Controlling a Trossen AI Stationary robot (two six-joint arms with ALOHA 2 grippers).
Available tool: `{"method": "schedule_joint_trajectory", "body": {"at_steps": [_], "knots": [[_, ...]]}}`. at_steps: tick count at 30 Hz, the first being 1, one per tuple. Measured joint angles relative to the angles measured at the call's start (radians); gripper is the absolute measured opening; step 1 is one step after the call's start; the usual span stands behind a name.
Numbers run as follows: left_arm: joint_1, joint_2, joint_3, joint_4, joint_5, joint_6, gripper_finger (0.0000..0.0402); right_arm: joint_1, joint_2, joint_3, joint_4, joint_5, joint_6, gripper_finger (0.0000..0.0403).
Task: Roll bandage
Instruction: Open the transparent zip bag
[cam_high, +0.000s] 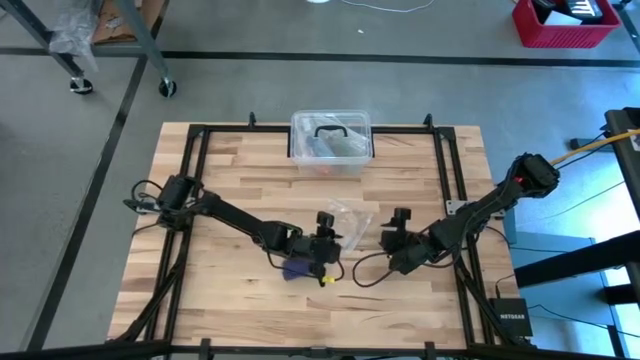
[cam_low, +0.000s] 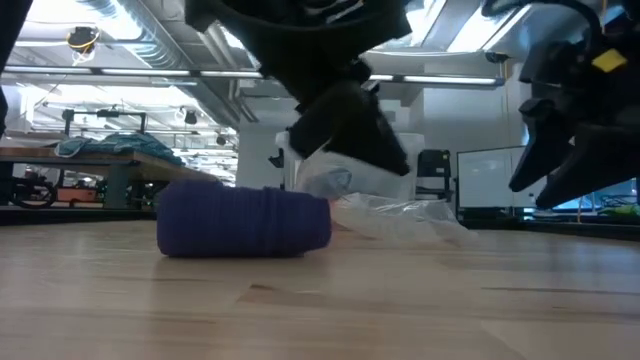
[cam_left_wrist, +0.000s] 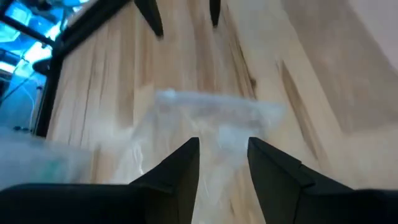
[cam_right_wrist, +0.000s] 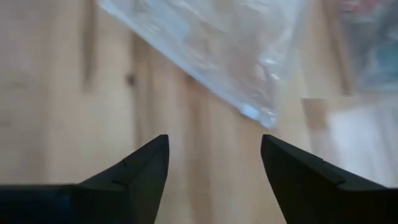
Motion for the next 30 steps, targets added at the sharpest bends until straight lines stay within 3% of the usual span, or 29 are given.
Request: {"method": "schedule_joint_trajectory", "body": {"at_steps": [6,12,15,17,21,30], "knots": [[0.025,0.041,0.002,0.13,0.12,-0.037,0.0129,0.0,0.0,-0.05,0.09,0.114,-0.026,0.0232],[0.039,0.118,0.002,0.206,0.1,-0.035,0.0129,0.0,0.0,-0.058,0.167,0.079,-0.033,0.0218],[0.04,0.123,0.002,0.117,0.1,-0.035,0.0129,0.0,0.0,-0.058,0.165,0.069,-0.052,0.0217],[0.028,0.109,0.005,-0.004,0.074,0.009,0.0129,0.0,0.0,-0.058,0.164,0.068,-0.052,0.0216],[-0.006,0.083,0.044,-0.157,-0.12,0.045,0.0129,0.0,0.0,-0.058,0.161,0.038,-0.051,0.0216],[-0.033,0.069,0.105,0.079,-0.132,0.061,0.0129,0.0,0.0,-0.058,0.166,0.041,-0.048,0.0216]]}}
